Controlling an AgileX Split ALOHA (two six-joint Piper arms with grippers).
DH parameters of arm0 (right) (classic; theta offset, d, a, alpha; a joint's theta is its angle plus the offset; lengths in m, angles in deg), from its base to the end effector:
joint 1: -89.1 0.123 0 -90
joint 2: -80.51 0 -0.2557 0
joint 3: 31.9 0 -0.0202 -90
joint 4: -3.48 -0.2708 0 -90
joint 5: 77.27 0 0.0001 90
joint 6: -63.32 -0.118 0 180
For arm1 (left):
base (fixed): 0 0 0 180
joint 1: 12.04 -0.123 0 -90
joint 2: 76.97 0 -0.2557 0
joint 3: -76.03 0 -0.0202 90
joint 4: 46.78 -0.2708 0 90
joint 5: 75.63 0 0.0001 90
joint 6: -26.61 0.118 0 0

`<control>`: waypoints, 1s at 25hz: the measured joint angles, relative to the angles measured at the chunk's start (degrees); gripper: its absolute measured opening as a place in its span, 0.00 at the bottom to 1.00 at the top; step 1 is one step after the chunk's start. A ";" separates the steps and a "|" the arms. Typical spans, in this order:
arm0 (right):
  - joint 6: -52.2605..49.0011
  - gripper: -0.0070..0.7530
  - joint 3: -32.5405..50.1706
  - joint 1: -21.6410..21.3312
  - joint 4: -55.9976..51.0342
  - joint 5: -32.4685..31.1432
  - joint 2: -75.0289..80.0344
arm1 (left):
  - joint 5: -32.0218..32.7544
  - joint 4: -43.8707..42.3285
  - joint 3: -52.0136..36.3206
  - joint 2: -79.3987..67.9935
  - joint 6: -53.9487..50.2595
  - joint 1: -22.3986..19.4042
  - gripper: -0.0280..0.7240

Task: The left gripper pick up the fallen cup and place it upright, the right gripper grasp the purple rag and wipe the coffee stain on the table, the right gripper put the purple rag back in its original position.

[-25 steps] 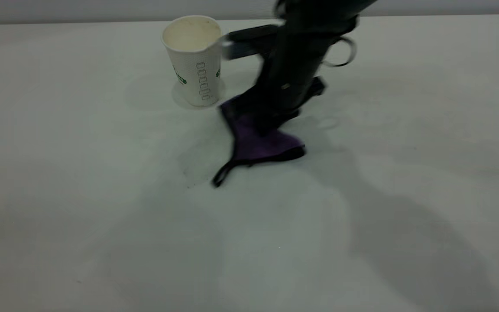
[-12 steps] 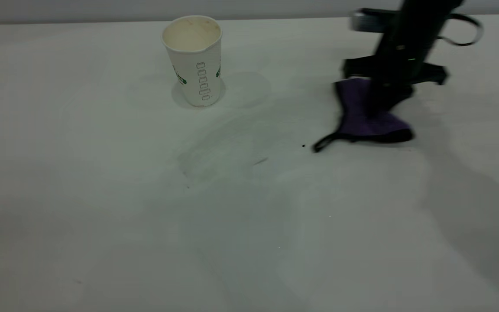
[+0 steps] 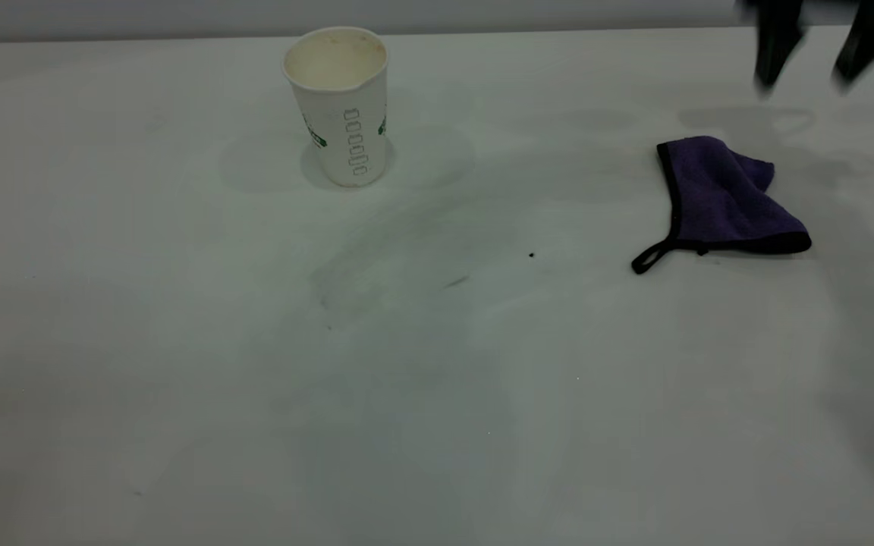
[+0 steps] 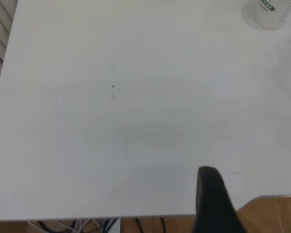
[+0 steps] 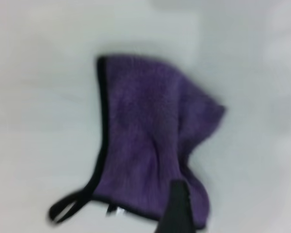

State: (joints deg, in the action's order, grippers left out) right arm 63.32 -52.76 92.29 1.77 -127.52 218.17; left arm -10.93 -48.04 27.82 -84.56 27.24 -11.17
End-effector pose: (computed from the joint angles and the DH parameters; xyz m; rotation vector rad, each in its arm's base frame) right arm 0.4653 0.0286 0.0762 -0.0571 2.9155 0.0458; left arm 0.0608 0.0014 0.2657 0.0255 2.1028 0.0240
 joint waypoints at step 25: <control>9.45 0.94 36.04 0.27 -5.00 -20.87 -68.14 | 0.00 0.00 0.00 0.00 0.00 0.00 0.68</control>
State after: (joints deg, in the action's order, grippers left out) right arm 72.77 -16.71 92.56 -3.23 -148.39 150.03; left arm -10.93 -48.04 27.82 -84.56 27.24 -11.17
